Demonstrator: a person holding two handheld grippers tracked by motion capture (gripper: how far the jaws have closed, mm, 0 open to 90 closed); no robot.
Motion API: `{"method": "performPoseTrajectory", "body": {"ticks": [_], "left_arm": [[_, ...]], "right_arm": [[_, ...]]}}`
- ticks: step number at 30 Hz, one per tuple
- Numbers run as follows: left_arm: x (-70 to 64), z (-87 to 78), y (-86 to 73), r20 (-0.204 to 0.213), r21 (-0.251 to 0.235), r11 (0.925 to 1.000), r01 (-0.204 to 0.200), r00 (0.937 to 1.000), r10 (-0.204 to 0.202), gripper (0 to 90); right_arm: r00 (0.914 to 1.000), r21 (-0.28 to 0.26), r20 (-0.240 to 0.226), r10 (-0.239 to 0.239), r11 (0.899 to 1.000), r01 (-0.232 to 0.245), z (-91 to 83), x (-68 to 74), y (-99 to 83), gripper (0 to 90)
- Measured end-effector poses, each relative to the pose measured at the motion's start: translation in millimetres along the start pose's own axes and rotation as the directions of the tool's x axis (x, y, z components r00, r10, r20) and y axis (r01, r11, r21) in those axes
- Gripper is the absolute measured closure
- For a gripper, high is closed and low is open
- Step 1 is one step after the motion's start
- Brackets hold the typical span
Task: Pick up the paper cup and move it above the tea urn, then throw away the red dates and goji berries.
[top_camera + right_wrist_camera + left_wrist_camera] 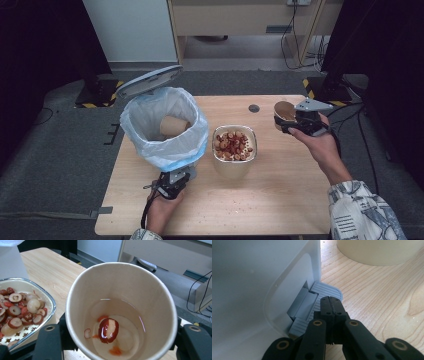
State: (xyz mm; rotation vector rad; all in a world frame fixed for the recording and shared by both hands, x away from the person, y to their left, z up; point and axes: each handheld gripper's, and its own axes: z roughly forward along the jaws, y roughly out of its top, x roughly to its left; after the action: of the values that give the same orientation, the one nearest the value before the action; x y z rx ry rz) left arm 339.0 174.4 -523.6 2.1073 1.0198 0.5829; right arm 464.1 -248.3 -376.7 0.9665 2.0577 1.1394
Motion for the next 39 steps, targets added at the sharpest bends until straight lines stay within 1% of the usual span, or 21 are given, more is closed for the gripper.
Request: {"method": "performPoseTrajectory", "body": {"ticks": [7, 16, 20, 26, 29, 34, 37, 39], "left_arm": [[0.1, 0.0, -0.1, 0.001, 0.0, 1.0, 0.0, 1.0, 0.0, 89.4], [0.1, -0.1, -0.2, 0.001, -0.001, 1.0, 0.002, 1.0, -0.002, 89.4], [0.1, -0.1, -0.2, 0.001, -0.001, 1.0, 0.002, 1.0, -0.002, 89.4], [0.0, -0.1, -0.2, 0.0, -0.001, 1.0, 0.002, 1.0, -0.002, 89.4], [0.2, -0.1, -0.2, 0.001, -0.001, 1.0, 0.002, 1.0, -0.002, 89.4], [0.0, -0.1, -0.2, 0.0, -0.001, 1.0, 0.001, 1.0, -0.001, 89.4], [0.0, -0.1, -0.2, 0.001, -0.001, 1.0, 0.001, 1.0, -0.001, 89.4], [0.1, -0.1, -0.2, 0.001, -0.001, 1.0, 0.001, 1.0, -0.001, 89.4]], "right_arm": [[0.9998, 0.006, 0.005, -0.018, 1.0, 0.018, 0.3, -2.1, 6.5, 35.2], [0.999, 0.004, 0.003, -0.044, 0.999, 0.044, 2.4, 0.0, 14.5, 35.4], [0.9976, 0.009, -0.001, -0.07, 0.998, 0.07, 4.3, 1.1, 17.9, 35.5], [0.9937, 0.007, -0.019, -0.111, 0.994, 0.111, 7.6, 5.5, 24.8, 35.5], [0.9939, 0.002, -0.011, -0.109, 0.994, 0.109, 7.7, 5.6, 29.5, 35.5], [0.991, -0.008, -0.029, -0.131, 0.991, 0.13, 8.0, 11.7, 36.4, 35.4], [0.9919, -0.011, -0.024, -0.124, 0.992, 0.124, 8.4, 13.3, 39.6, 35.3], [0.9907, -0.011, -0.03, -0.133, 0.991, 0.132, 9.3, 15.7, 41.7, 35.3]]}}
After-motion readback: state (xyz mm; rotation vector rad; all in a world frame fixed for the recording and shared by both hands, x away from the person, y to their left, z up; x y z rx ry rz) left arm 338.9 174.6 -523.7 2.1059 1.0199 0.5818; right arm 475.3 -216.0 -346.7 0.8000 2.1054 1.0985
